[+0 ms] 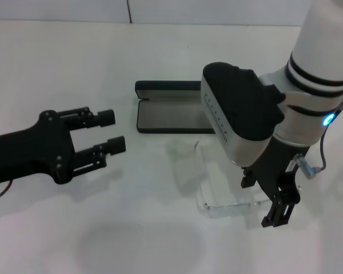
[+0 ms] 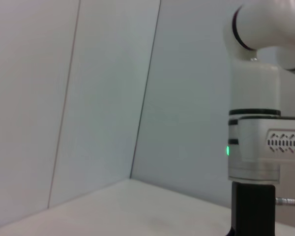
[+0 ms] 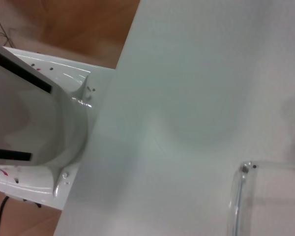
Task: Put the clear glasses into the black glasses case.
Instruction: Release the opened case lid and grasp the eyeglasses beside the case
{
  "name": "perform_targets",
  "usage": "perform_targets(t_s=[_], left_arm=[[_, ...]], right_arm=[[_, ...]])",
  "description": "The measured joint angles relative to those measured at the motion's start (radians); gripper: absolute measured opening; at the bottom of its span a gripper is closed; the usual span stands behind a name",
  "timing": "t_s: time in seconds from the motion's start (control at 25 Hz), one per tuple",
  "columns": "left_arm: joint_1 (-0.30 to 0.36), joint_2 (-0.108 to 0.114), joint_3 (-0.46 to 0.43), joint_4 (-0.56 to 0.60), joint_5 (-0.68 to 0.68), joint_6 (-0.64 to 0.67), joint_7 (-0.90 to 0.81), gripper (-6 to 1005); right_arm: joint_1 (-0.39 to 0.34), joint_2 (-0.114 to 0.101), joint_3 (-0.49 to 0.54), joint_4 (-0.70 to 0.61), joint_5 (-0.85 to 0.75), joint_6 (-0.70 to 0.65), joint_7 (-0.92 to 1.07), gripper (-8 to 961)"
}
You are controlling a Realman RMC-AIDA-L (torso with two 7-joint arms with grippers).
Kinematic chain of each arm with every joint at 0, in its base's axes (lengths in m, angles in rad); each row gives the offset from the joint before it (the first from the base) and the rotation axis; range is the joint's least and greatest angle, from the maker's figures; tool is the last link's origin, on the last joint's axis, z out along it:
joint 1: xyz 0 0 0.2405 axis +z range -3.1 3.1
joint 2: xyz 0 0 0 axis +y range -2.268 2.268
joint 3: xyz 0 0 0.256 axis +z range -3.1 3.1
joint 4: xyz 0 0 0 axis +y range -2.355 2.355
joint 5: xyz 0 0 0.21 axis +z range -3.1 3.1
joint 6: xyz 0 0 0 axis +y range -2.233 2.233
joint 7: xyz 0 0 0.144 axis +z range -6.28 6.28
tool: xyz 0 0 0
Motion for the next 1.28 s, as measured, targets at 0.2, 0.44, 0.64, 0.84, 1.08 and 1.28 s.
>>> perform_targets(t_s=[0.2,0.44,0.64,0.84,1.08,1.28], left_arm=[[-0.001,0.000,0.001,0.000,0.042,0.000,0.029,536],[0.009,-0.002,0.000,-0.008,0.056,0.001,0.080,535],[0.024,0.016,0.000,-0.009,0.059,0.008,0.078,535],[0.036,0.017,-0.002,-0.009,0.059,0.009,0.083,535],[0.034,0.016,-0.002,-0.010,0.059,0.005,0.084,535],[0.029,0.011,-0.012,-0.011,0.059,0.003,0.087,534]], right_arm=[[-0.004,0.000,-0.012,0.039,0.021,0.032,-0.004,766],[-0.009,0.000,-0.024,0.055,0.031,0.056,-0.005,766],[-0.009,0.000,-0.041,0.065,0.044,0.075,-0.005,767],[-0.017,0.000,-0.066,0.076,0.045,0.112,-0.005,763],[-0.018,0.000,-0.102,0.092,0.046,0.155,-0.007,751],[-0.019,0.000,-0.107,0.104,0.043,0.163,-0.008,741]])
